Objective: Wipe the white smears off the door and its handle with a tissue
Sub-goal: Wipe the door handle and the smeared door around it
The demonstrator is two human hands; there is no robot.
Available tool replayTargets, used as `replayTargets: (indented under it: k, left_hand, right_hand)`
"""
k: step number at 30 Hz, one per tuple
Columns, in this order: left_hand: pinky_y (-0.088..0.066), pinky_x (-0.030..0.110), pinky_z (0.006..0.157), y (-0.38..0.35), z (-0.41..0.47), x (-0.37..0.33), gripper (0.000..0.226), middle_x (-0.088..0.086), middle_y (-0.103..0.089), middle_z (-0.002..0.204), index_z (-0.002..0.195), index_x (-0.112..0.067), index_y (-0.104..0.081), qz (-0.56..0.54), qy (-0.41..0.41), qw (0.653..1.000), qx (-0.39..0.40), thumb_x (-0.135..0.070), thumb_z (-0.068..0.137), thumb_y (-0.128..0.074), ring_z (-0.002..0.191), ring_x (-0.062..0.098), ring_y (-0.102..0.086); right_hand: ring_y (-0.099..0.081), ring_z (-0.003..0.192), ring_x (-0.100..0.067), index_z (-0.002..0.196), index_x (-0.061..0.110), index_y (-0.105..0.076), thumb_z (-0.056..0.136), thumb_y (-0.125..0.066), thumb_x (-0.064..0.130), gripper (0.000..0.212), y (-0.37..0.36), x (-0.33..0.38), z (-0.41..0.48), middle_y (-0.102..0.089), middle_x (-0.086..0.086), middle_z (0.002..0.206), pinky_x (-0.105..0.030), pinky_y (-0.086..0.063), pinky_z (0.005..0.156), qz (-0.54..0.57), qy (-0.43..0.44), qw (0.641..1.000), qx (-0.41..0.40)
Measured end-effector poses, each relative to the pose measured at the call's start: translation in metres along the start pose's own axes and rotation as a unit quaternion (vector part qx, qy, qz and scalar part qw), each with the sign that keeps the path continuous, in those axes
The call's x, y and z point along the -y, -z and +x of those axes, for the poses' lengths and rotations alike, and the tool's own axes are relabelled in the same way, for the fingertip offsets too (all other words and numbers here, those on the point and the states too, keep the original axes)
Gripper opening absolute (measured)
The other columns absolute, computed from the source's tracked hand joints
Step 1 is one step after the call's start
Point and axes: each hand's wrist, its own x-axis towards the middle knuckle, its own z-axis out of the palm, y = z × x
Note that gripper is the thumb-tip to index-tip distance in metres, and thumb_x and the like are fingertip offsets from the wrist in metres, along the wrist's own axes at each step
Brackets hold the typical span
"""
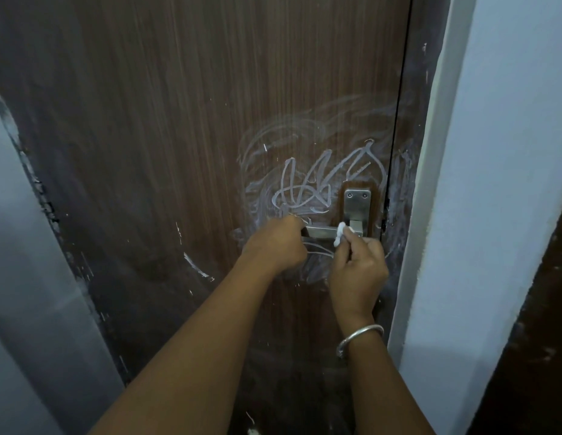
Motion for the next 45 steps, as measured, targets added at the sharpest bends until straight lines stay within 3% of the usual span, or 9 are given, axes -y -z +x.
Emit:
replayTargets:
  k: [5,12,20,30,32,35,40,43,45]
  left_hand:
    - [-0.050,0.037,0.066,0.000,0.000,0.000,0.035,0.012,-0.063,0.092,0.110,-0.013,-0.061,-0.003,-0.005,1.000,0.000,-0.005,0.078,-0.050,0.079,0.028,-0.058]
    - [-0.054,0.043,0.075,-0.002,-0.001,0.000,0.034,0.013,-0.062,0.096,0.110,-0.015,-0.059,0.014,-0.001,1.000,-0.005,-0.008,0.079,-0.049,0.084,0.031,-0.059]
    - [-0.050,0.038,0.067,-0.003,0.002,0.000,0.029,0.010,-0.060,0.089,0.106,-0.014,-0.060,0.030,-0.001,0.999,-0.009,-0.010,0.079,-0.051,0.078,0.028,-0.057]
    - [-0.047,0.036,0.064,-0.003,-0.001,-0.003,0.030,0.005,-0.054,0.083,0.109,-0.012,-0.058,0.049,-0.003,0.999,-0.020,-0.010,0.080,-0.051,0.075,0.025,-0.055]
    - [-0.046,0.035,0.063,-0.003,-0.001,-0.004,0.031,0.004,-0.053,0.080,0.110,-0.012,-0.058,0.052,-0.002,0.998,-0.024,-0.009,0.080,-0.051,0.074,0.024,-0.053]
    - [-0.047,0.036,0.065,-0.003,-0.002,-0.006,0.032,0.010,-0.058,0.086,0.111,-0.010,-0.059,0.051,-0.001,0.998,-0.020,-0.009,0.080,-0.052,0.076,0.027,-0.055]
    - [-0.048,0.037,0.069,-0.001,-0.002,-0.008,0.031,0.015,-0.063,0.099,0.111,-0.009,-0.059,0.059,-0.004,0.998,-0.022,-0.011,0.081,-0.053,0.088,0.032,-0.060]
    - [-0.044,0.035,0.065,-0.002,-0.001,-0.008,0.031,0.014,-0.062,0.096,0.111,-0.009,-0.059,0.062,-0.002,0.998,-0.021,-0.010,0.081,-0.053,0.078,0.027,-0.054]
    - [-0.043,0.034,0.064,-0.002,-0.001,-0.009,0.030,0.015,-0.062,0.095,0.110,-0.008,-0.058,0.065,-0.001,0.998,-0.024,-0.009,0.081,-0.052,0.074,0.025,-0.050]
  right_hand:
    - [-0.050,0.069,-0.010,0.101,-0.001,-0.070,0.086,-0.061,0.006,0.018,0.000,0.003,0.010,-0.061,-0.014,0.080,-0.018,-0.044,0.064,-0.004,0.005,1.000,0.002]
    - [-0.059,0.067,-0.020,0.101,-0.003,-0.069,0.083,-0.064,-0.001,0.019,0.008,-0.001,-0.002,-0.061,-0.017,0.080,-0.019,-0.046,0.065,-0.015,-0.005,1.000,0.026]
    - [-0.058,0.069,-0.019,0.102,-0.003,-0.069,0.084,-0.063,0.000,0.019,0.014,0.000,0.006,-0.062,-0.017,0.082,-0.020,-0.047,0.065,-0.011,-0.013,1.000,0.021]
    - [-0.055,0.077,-0.013,0.101,0.000,-0.070,0.086,-0.060,0.002,0.018,0.018,-0.004,0.019,-0.066,-0.019,0.091,0.004,-0.034,0.066,0.001,-0.122,0.992,-0.022]
    - [-0.063,0.084,-0.020,0.105,0.002,-0.069,0.087,-0.059,0.004,0.020,0.018,-0.013,0.015,-0.068,-0.017,0.097,-0.007,-0.043,0.073,0.025,-0.190,0.981,-0.005]
    - [-0.065,0.092,-0.024,0.110,0.006,-0.067,0.088,-0.058,0.005,0.023,0.016,-0.016,0.012,-0.069,-0.011,0.103,-0.039,-0.054,0.084,0.119,-0.309,0.943,0.029]
    - [-0.061,0.095,-0.015,0.116,0.013,-0.064,0.083,-0.066,0.006,0.034,0.015,-0.011,0.025,-0.066,-0.007,0.112,-0.029,-0.054,0.083,0.112,-0.277,0.952,0.067]
    - [-0.059,0.094,-0.014,0.114,0.012,-0.065,0.083,-0.064,0.002,0.032,0.019,-0.015,0.023,-0.066,-0.008,0.111,-0.029,-0.053,0.083,0.091,-0.271,0.955,0.084]
    - [-0.061,0.089,-0.013,0.109,0.012,-0.067,0.082,-0.066,0.004,0.028,0.024,-0.015,0.018,-0.068,-0.007,0.105,-0.020,-0.052,0.076,0.088,-0.262,0.958,0.078]
